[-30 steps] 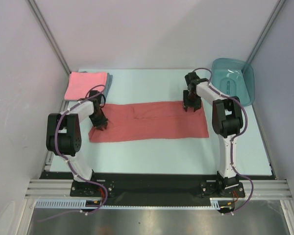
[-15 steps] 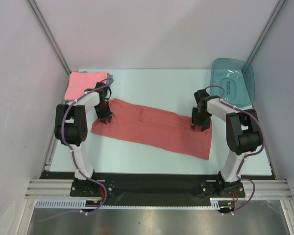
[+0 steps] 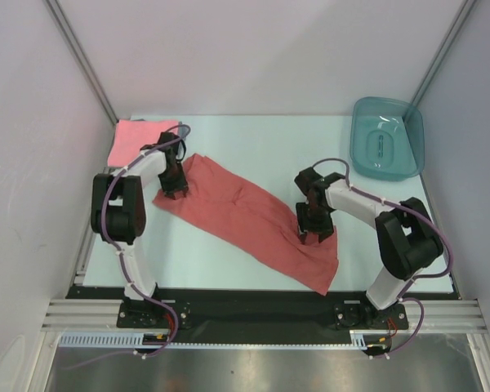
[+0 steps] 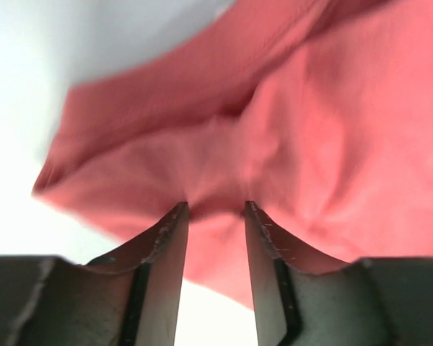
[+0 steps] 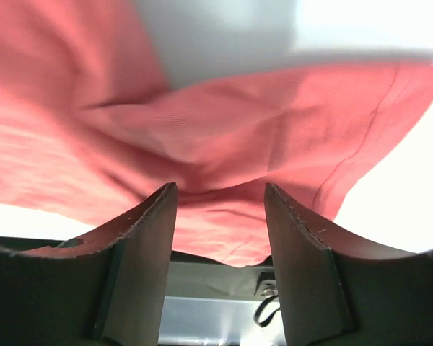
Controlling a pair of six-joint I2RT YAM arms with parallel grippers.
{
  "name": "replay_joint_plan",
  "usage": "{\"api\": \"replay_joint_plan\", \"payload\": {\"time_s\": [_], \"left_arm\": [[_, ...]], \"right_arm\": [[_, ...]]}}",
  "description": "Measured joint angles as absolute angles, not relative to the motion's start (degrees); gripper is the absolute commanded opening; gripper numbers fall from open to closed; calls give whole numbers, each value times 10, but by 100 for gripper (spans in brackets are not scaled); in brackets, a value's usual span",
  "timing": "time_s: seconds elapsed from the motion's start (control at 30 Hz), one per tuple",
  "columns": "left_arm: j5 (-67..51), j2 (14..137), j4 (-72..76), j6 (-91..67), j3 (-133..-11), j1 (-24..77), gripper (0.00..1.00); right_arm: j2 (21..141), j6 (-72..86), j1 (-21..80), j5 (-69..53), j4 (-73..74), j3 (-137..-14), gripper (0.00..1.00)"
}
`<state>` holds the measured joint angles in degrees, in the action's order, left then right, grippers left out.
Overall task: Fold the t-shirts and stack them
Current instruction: Fold the tshirt
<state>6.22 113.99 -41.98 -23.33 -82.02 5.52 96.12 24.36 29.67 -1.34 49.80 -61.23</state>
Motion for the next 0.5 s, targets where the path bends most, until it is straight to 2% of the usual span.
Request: {"api": "replay_joint_plan", "payload": {"time_s": [0.13, 0.23, 0.4, 0.5], "left_arm": [[62, 1079, -430, -244, -802, 57, 48], [46, 1052, -429, -255, -823, 62, 47], [27, 1080, -425, -286, -897, 90, 41], [38, 1103, -430, -309, -905, 111, 42]], "right_arm": [[964, 215, 289, 25, 532, -702, 60], [975, 192, 279, 34, 532, -765, 61], [1013, 160, 271, 25, 535, -807, 60], [1044, 143, 281, 20, 539, -827, 59]]}}
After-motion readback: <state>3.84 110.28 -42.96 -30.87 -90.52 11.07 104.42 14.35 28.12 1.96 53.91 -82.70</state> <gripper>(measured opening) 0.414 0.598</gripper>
